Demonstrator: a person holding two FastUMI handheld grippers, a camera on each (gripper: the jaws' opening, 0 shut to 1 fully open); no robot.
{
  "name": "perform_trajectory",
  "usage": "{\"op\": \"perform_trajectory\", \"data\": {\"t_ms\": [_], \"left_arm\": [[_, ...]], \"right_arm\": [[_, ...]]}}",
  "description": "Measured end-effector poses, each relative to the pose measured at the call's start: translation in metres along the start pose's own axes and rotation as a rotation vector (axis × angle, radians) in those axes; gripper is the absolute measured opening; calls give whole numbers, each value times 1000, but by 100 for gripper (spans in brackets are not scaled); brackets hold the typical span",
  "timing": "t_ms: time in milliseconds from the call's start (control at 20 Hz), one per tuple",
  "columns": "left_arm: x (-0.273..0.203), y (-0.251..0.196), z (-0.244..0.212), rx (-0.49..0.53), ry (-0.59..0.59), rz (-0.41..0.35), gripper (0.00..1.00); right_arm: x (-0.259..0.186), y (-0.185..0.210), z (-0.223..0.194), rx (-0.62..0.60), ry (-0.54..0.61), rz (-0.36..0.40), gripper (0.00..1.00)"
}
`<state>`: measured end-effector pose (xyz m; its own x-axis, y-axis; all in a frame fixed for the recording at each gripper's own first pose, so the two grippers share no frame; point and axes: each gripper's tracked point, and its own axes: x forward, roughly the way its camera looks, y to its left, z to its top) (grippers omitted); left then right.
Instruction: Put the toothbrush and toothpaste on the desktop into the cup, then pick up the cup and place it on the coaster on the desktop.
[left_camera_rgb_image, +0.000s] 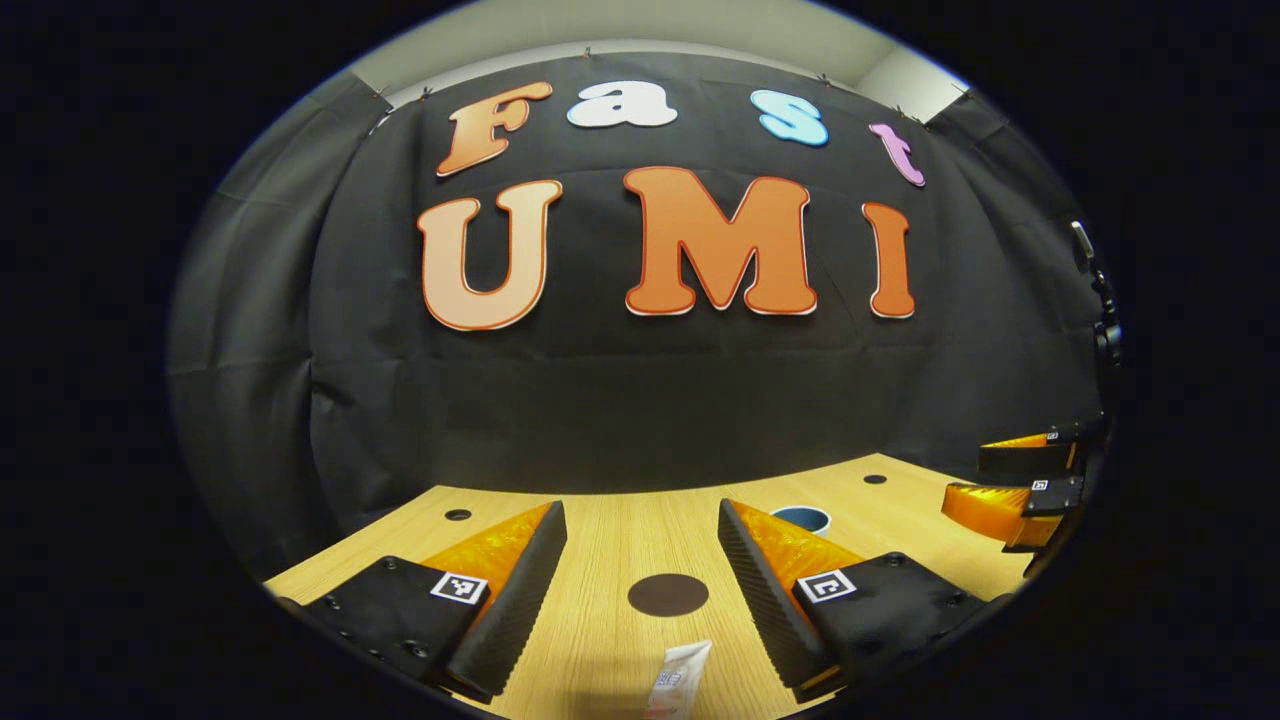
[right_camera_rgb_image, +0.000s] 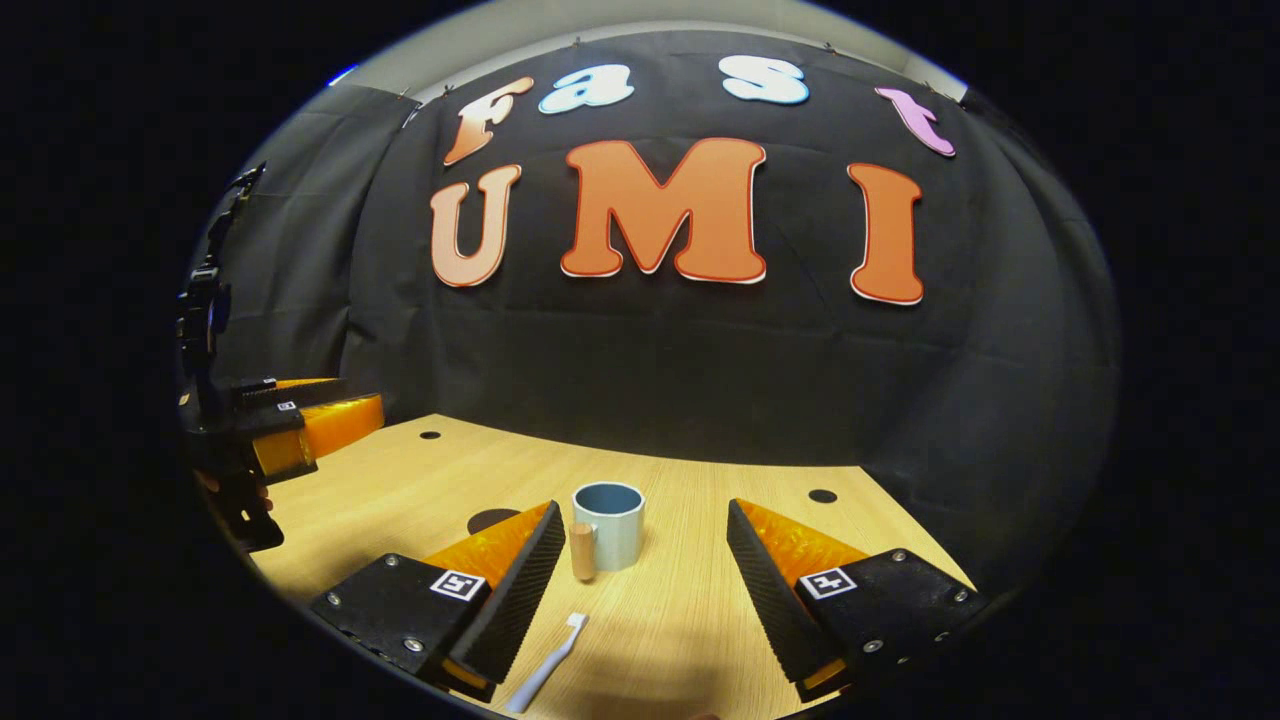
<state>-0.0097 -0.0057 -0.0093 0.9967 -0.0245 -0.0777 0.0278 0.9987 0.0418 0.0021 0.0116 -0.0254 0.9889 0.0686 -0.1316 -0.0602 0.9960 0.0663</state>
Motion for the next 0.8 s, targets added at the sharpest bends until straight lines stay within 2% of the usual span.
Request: {"op": "perform_trajectory", "data": {"t_ms": [250, 650, 800], "left_arm": [[1, -10, -32, 1, 124, -45, 97], [-2, -15, -90, 25, 311, -75, 97], [-4, -13, -108, 34, 375, -81, 96]], "right_arm": [[-1, 15, -22, 45, 107, 52, 97], [9, 49, -74, 45, 329, 104, 96], [5, 54, -90, 36, 397, 107, 93]]}}
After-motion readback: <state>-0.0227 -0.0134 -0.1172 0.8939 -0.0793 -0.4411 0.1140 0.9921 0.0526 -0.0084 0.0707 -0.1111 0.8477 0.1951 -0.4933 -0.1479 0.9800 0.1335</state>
